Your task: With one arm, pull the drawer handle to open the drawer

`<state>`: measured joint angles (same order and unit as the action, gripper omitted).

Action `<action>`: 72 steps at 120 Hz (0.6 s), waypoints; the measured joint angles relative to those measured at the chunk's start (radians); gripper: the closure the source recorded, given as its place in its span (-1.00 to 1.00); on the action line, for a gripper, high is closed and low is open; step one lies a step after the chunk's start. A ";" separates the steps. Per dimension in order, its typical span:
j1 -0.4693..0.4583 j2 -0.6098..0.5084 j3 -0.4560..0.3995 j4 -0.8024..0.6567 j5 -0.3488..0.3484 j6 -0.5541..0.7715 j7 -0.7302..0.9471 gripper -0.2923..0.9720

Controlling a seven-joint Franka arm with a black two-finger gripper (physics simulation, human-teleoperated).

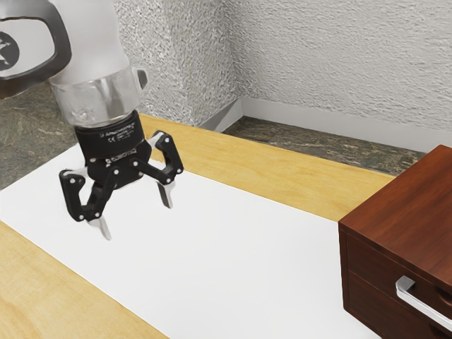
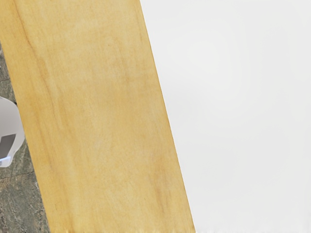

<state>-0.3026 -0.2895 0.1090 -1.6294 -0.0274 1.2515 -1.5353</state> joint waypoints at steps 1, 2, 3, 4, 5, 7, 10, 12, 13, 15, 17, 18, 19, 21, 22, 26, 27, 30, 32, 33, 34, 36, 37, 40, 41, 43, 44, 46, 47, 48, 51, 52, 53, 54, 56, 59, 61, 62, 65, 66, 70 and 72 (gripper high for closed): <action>0.000 0.001 0.000 -0.005 -0.002 0.008 -0.002 -0.54; 0.001 0.002 0.000 -0.009 -0.005 0.016 -0.004 -0.54; 0.001 0.002 -0.001 -0.014 -0.007 0.024 -0.006 -0.54; 0.002 0.003 -0.001 -0.017 -0.009 0.031 -0.008 -0.54; 0.002 0.003 -0.001 -0.020 -0.011 0.039 -0.011 -0.54; 0.003 0.004 -0.001 -0.024 -0.014 0.053 -0.015 -0.54; 0.000 0.003 -0.001 -0.029 -0.018 0.073 -0.020 -0.54; -0.002 0.003 -0.001 -0.031 -0.020 0.085 -0.024 -0.54; -0.002 0.003 -0.001 -0.033 -0.022 0.092 -0.026 -0.54; -0.003 0.003 -0.001 -0.038 -0.024 0.104 -0.029 -0.54; -0.007 0.003 -0.001 -0.043 -0.026 0.115 -0.033 -0.54; -0.010 0.003 -0.001 -0.045 -0.026 0.120 -0.034 -0.54; -0.013 0.003 -0.001 -0.048 -0.027 0.125 -0.036 -0.54; -0.018 0.003 -0.002 -0.052 -0.029 0.134 -0.039 -0.54; -0.020 0.003 -0.002 -0.054 -0.030 0.138 -0.041 -0.54; -0.036 0.002 -0.014 -0.058 -0.032 0.149 -0.048 -0.54; -0.041 0.002 -0.019 -0.057 -0.033 0.151 -0.049 -0.54; -0.055 0.003 -0.030 -0.056 -0.033 0.158 -0.054 -0.54; -0.069 0.003 -0.033 -0.056 -0.029 0.162 -0.057 -0.54; -0.088 0.004 -0.030 -0.056 -0.025 0.165 -0.059 -0.54; -0.105 0.004 -0.027 -0.056 -0.020 0.168 -0.061 -0.54; -0.145 0.006 -0.014 -0.055 -0.008 0.174 -0.064 -0.54; -0.165 0.007 -0.007 -0.055 -0.002 0.178 -0.066 -0.54; -0.210 0.013 0.008 -0.054 0.014 0.192 -0.072 -0.54; -0.225 0.016 0.012 -0.055 0.019 0.199 -0.075 -0.54; -0.254 0.021 0.019 -0.059 0.027 0.215 -0.080 -0.54; -0.266 0.024 0.022 -0.061 0.031 0.223 -0.083 -0.54; -0.288 0.029 0.027 -0.068 0.037 0.242 -0.089 -0.54; -0.297 0.031 0.029 -0.072 0.040 0.251 -0.092 -0.54; -0.306 0.033 0.030 -0.078 0.042 0.262 -0.095 -0.54; -0.341 0.036 0.041 -0.100 0.045 0.296 -0.104 -0.54; -0.351 0.037 0.045 -0.107 0.046 0.308 -0.106 -0.54; -0.364 0.038 0.051 -0.113 0.047 0.320 -0.109 -0.54; -0.374 0.038 0.056 -0.119 0.048 0.331 -0.112 -0.54; -0.399 0.039 0.069 -0.132 0.049 0.354 -0.117 -0.54; -0.427 0.040 0.086 -0.156 0.048 0.388 -0.125 -0.54; -0.439 0.040 0.094 -0.170 0.048 0.410 -0.130 -0.54; -0.444 0.041 0.097 -0.176 0.048 0.421 -0.133 -0.54; -0.455 0.042 0.104 -0.190 0.047 0.451 -0.141 -0.54; -0.458 0.042 0.105 -0.193 0.047 0.460 -0.143 -0.54; -0.466 0.042 0.110 -0.203 0.046 0.494 -0.152 -0.54; -0.468 0.043 0.111 -0.205 0.046 0.509 -0.157 -0.54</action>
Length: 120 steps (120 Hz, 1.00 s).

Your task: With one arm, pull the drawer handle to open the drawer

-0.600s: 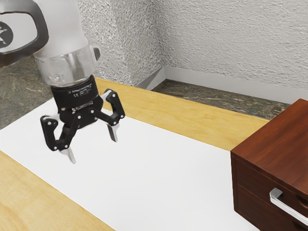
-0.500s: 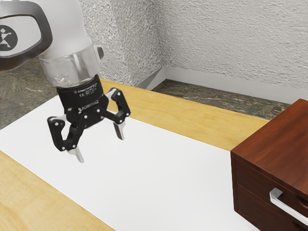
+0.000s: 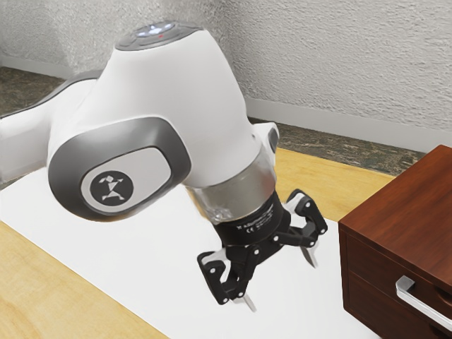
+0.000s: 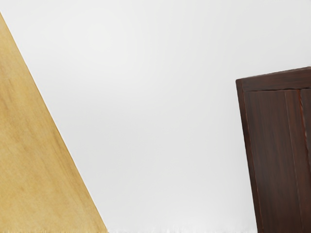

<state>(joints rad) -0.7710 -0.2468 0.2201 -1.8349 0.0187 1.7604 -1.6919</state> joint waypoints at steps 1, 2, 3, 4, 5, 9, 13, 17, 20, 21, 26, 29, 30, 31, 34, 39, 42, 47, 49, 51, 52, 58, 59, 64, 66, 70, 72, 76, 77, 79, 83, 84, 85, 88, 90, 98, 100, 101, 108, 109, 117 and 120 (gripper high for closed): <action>-0.001 0.001 0.001 -0.001 0.000 0.007 -0.002 -0.54; -0.002 0.002 0.001 -0.002 0.000 0.014 -0.004 -0.54; -0.002 0.004 0.001 -0.002 0.000 0.021 -0.006 -0.54; -0.003 0.005 0.002 -0.003 -0.001 0.027 -0.009 -0.54; -0.004 0.007 0.002 -0.003 -0.001 0.034 -0.011 -0.54; -0.007 0.014 0.003 -0.005 -0.001 0.060 -0.019 -0.54; -0.012 0.025 0.003 -0.006 -0.002 0.087 -0.026 -0.54; -0.016 0.036 0.004 -0.007 -0.003 0.112 -0.034 -0.54; -0.019 0.044 0.004 -0.007 -0.003 0.129 -0.039 -0.54; -0.021 0.046 0.004 -0.007 -0.004 0.134 -0.040 -0.54; -0.037 0.053 0.004 -0.007 -0.004 0.157 -0.050 -0.54; -0.060 0.055 0.008 -0.009 -0.004 0.171 -0.058 -0.54; -0.068 0.056 0.011 -0.009 -0.003 0.175 -0.060 -0.54; -0.079 0.056 0.016 -0.010 -0.003 0.179 -0.063 -0.54; -0.111 0.057 0.035 -0.011 -0.003 0.190 -0.070 -0.54; -0.140 0.059 0.054 -0.011 -0.002 0.206 -0.081 -0.54; -0.148 0.066 0.060 -0.011 -0.003 0.214 -0.087 -0.54; -0.156 0.080 0.065 -0.010 -0.004 0.227 -0.097 -0.54; -0.158 0.086 0.066 -0.010 -0.005 0.234 -0.100 -0.54; -0.160 0.093 0.067 -0.010 -0.005 0.240 -0.103 -0.54; -0.161 0.096 0.068 -0.010 -0.005 0.243 -0.105 -0.54; -0.168 0.110 0.069 -0.010 -0.006 0.258 -0.114 -0.54; -0.170 0.112 0.069 -0.010 -0.007 0.260 -0.115 -0.54; -0.177 0.117 0.070 -0.010 -0.016 0.271 -0.122 -0.54; -0.180 0.118 0.070 -0.009 -0.020 0.274 -0.124 -0.54; -0.185 0.121 0.071 -0.009 -0.026 0.281 -0.129 -0.54; -0.186 0.124 0.071 -0.009 -0.029 0.285 -0.132 -0.54; -0.187 0.129 0.071 -0.009 -0.036 0.292 -0.137 -0.54; -0.187 0.130 0.071 -0.009 -0.039 0.294 -0.138 -0.54; -0.188 0.133 0.071 -0.009 -0.044 0.298 -0.141 -0.54; -0.188 0.140 0.071 -0.009 -0.054 0.306 -0.148 -0.54; -0.188 0.141 0.071 -0.009 -0.056 0.308 -0.150 -0.54; -0.189 0.143 0.071 -0.009 -0.059 0.310 -0.152 -0.54; -0.192 0.146 0.071 -0.009 -0.067 0.315 -0.160 -0.54; -0.194 0.147 0.071 -0.009 -0.071 0.318 -0.165 -0.54; -0.199 0.152 0.071 -0.009 -0.082 0.328 -0.182 -0.54; -0.199 0.154 0.071 -0.009 -0.083 0.330 -0.187 -0.54; -0.199 0.156 0.071 -0.009 -0.084 0.331 -0.188 -0.54; -0.197 0.167 0.071 -0.009 -0.086 0.336 -0.195 -0.54; -0.196 0.168 0.071 -0.009 -0.086 0.337 -0.196 -0.54; -0.189 0.174 0.071 -0.010 -0.079 0.341 -0.199 -0.54; -0.187 0.176 0.071 -0.010 -0.075 0.342 -0.199 -0.54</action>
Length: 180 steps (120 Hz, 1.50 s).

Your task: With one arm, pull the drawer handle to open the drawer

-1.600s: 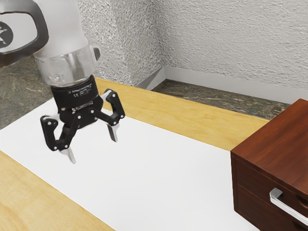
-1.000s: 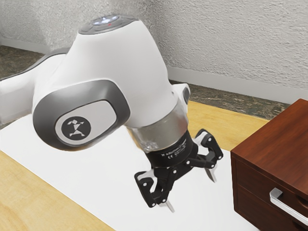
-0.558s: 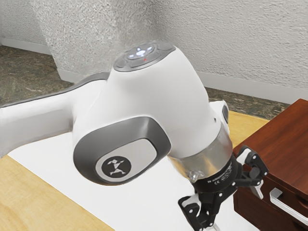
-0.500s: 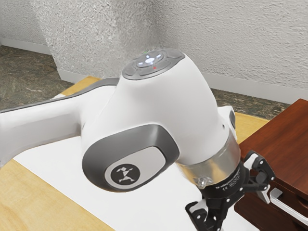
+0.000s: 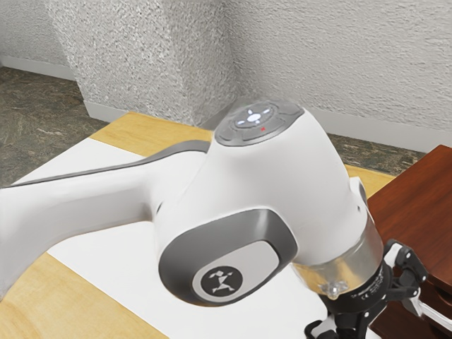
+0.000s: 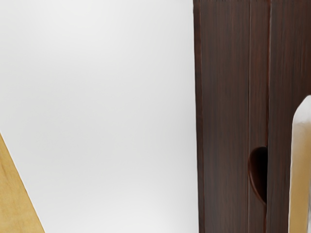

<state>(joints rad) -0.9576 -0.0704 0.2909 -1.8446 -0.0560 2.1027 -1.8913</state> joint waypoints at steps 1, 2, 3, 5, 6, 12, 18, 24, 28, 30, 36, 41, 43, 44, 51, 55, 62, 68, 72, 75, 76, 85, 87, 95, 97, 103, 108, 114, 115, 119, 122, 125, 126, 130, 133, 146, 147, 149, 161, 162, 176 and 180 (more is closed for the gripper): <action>0.001 0.001 0.000 0.000 0.001 0.000 0.000 -0.54; 0.001 0.002 0.000 0.000 0.002 0.001 0.000 -0.54; 0.002 0.003 0.000 0.000 0.003 0.001 -0.001 -0.54; 0.002 0.005 0.000 0.000 0.005 0.002 -0.001 -0.54; 0.002 0.006 0.000 0.000 0.005 0.002 -0.001 -0.54; 0.003 0.010 0.000 0.000 0.008 0.004 -0.003 -0.54; -0.001 0.011 -0.001 0.001 0.011 0.006 -0.004 -0.54; -0.005 0.012 -0.002 0.002 0.012 0.007 -0.005 -0.54; -0.009 0.015 -0.002 0.003 0.013 0.007 -0.005 -0.54; -0.010 0.016 -0.002 0.003 0.013 0.008 -0.005 -0.54; -0.011 0.021 -0.002 0.005 0.015 0.008 -0.006 -0.54; -0.011 0.028 -0.002 0.008 0.015 0.009 -0.005 -0.54; -0.010 0.032 -0.002 0.010 0.014 0.009 -0.005 -0.54; -0.010 0.034 -0.002 0.011 0.014 0.009 -0.005 -0.54; -0.005 0.048 -0.002 0.018 0.013 0.010 -0.004 -0.54; -0.003 0.053 -0.002 0.023 0.013 0.010 -0.003 -0.54; 0.001 0.063 -0.002 0.032 0.012 0.010 -0.002 -0.54; 0.004 0.072 -0.002 0.037 0.012 0.011 0.000 -0.54; 0.006 0.079 -0.002 0.040 0.011 0.011 0.002 -0.54; 0.008 0.086 -0.002 0.052 0.011 0.011 0.003 -0.54; 0.009 0.088 -0.002 0.055 0.011 0.011 0.003 -0.54; 0.013 0.102 -0.002 0.074 0.010 0.011 0.007 -0.54; 0.013 0.103 -0.002 0.076 0.010 0.011 0.007 -0.54; 0.013 0.113 -0.002 0.092 0.011 0.011 0.010 -0.54; 0.013 0.114 -0.002 0.094 0.011 0.011 0.011 -0.54; 0.010 0.117 -0.002 0.097 0.011 0.011 0.013 -0.54; 0.007 0.119 -0.002 0.099 0.011 0.012 0.015 -0.54; 0.004 0.122 -0.003 0.099 0.011 0.012 0.018 -0.54; 0.003 0.123 -0.003 0.100 0.011 0.012 0.018 -0.54; 0.002 0.126 -0.003 0.100 0.010 0.012 0.021 -0.54; 0.002 0.127 -0.003 0.100 0.010 0.012 0.022 -0.54; 0.003 0.127 -0.003 0.100 0.009 0.012 0.024 -0.53; 0.003 0.128 -0.003 0.100 0.009 0.012 0.024 -0.53; 0.005 0.128 -0.003 0.099 0.008 0.012 0.026 -0.49; 0.007 0.128 -0.003 0.099 0.008 0.012 0.028 -0.46; 0.009 0.128 -0.003 0.102 0.008 0.012 0.035 -0.36; 0.010 0.129 -0.003 0.104 0.008 0.012 0.036 -0.35; 0.012 0.132 -0.004 0.109 0.008 0.012 0.038 -0.34; 0.020 0.150 -0.002 0.134 0.007 0.012 0.048 -0.30; 0.021 0.151 -0.002 0.135 0.007 0.012 0.049 -0.30; 0.038 0.157 -0.001 0.140 0.006 0.012 0.061 -0.26; 0.041 0.157 -0.001 0.139 0.006 0.012 0.064 -0.23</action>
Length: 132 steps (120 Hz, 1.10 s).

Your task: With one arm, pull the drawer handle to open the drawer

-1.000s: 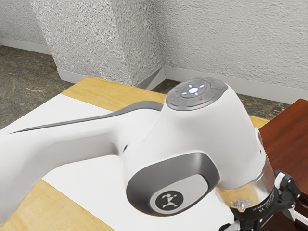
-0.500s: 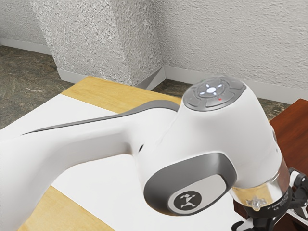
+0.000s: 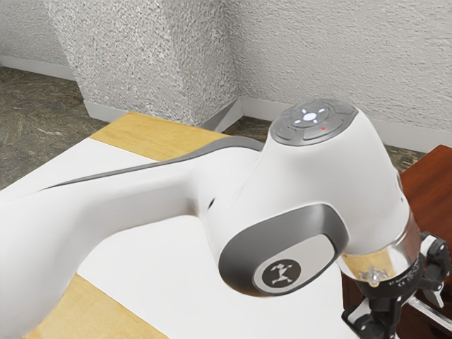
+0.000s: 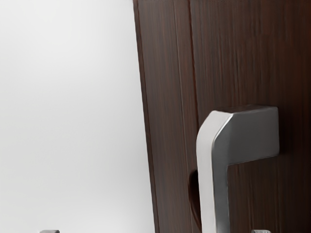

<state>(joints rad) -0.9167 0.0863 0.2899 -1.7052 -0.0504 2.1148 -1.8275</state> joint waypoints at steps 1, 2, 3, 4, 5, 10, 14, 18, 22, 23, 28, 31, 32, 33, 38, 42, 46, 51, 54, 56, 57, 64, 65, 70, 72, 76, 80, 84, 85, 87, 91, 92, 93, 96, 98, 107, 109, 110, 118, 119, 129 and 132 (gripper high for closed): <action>0.000 0.000 0.000 0.000 0.000 0.000 0.001 -0.21; 0.001 0.000 0.000 0.000 0.000 0.000 0.001 -0.20; 0.001 0.000 0.000 -0.001 0.000 0.000 0.002 -0.18; 0.001 0.000 0.000 -0.001 -0.001 0.000 0.003 -0.17; 0.001 0.000 0.000 -0.002 -0.001 0.000 0.003 -0.15; -0.001 -0.001 0.000 -0.005 -0.002 0.000 0.006 -0.07; -0.002 -0.002 0.001 -0.006 -0.002 0.000 0.009 -0.01; -0.003 -0.003 0.001 -0.007 -0.002 0.000 0.012 0.05; -0.004 -0.004 0.001 -0.008 -0.001 0.001 0.014 0.10; -0.004 -0.004 0.001 -0.008 0.000 0.001 0.015 0.11; -0.006 -0.004 0.001 -0.009 0.000 0.001 0.018 0.16; -0.007 -0.004 0.001 -0.010 0.001 0.001 0.020 0.19; -0.007 -0.004 0.000 -0.010 0.001 0.001 0.020 0.20; -0.007 -0.004 0.000 -0.011 0.001 0.001 0.021 0.20; -0.009 -0.006 0.000 -0.018 0.002 0.004 0.023 0.24; -0.011 -0.008 0.000 -0.026 0.002 0.009 0.025 0.26; -0.012 -0.009 0.000 -0.030 0.003 0.013 0.027 0.28; -0.013 -0.012 0.001 -0.035 0.004 0.018 0.029 0.31; -0.014 -0.016 0.001 -0.039 0.005 0.021 0.030 0.32; -0.014 -0.020 0.001 -0.043 0.005 0.022 0.031 0.32; -0.014 -0.022 0.001 -0.046 0.005 0.023 0.032 0.33; -0.017 -0.038 0.001 -0.064 0.006 0.029 0.034 0.35; -0.017 -0.040 0.000 -0.066 0.007 0.029 0.034 0.35; -0.020 -0.049 0.001 -0.076 0.007 0.033 0.036 0.36; -0.020 -0.052 0.001 -0.080 0.007 0.034 0.037 0.36; -0.022 -0.059 0.001 -0.089 0.008 0.037 0.038 0.37; -0.023 -0.067 0.001 -0.102 0.008 0.042 0.039 0.37; -0.026 -0.075 0.002 -0.113 0.007 0.047 0.040 0.37; -0.027 -0.077 0.002 -0.115 0.007 0.048 0.041 0.37; -0.028 -0.080 0.002 -0.118 0.007 0.050 0.041 0.38; -0.028 -0.085 0.001 -0.124 0.007 0.054 0.042 0.38; -0.027 -0.086 0.000 -0.126 0.007 0.055 0.042 0.38; -0.027 -0.087 0.000 -0.128 0.007 0.056 0.042 0.38; -0.027 -0.090 -0.001 -0.132 0.007 0.058 0.043 0.38; -0.026 -0.093 -0.002 -0.134 0.007 0.060 0.044 0.38; -0.031 -0.103 0.001 -0.146 0.007 0.065 0.045 0.38; -0.031 -0.106 0.001 -0.149 0.007 0.066 0.046 0.38; -0.031 -0.107 0.001 -0.150 0.007 0.067 0.046 0.38; -0.032 -0.115 0.000 -0.157 0.007 0.071 0.047 0.38; -0.033 -0.117 0.000 -0.159 0.007 0.071 0.047 0.38; -0.038 -0.136 0.001 -0.179 0.007 0.075 0.049 0.38; -0.041 -0.141 0.001 -0.184 0.007 0.076 0.050 0.38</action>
<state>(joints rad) -0.9572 -0.0547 0.2908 -1.8895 -0.0430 2.1903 -1.7779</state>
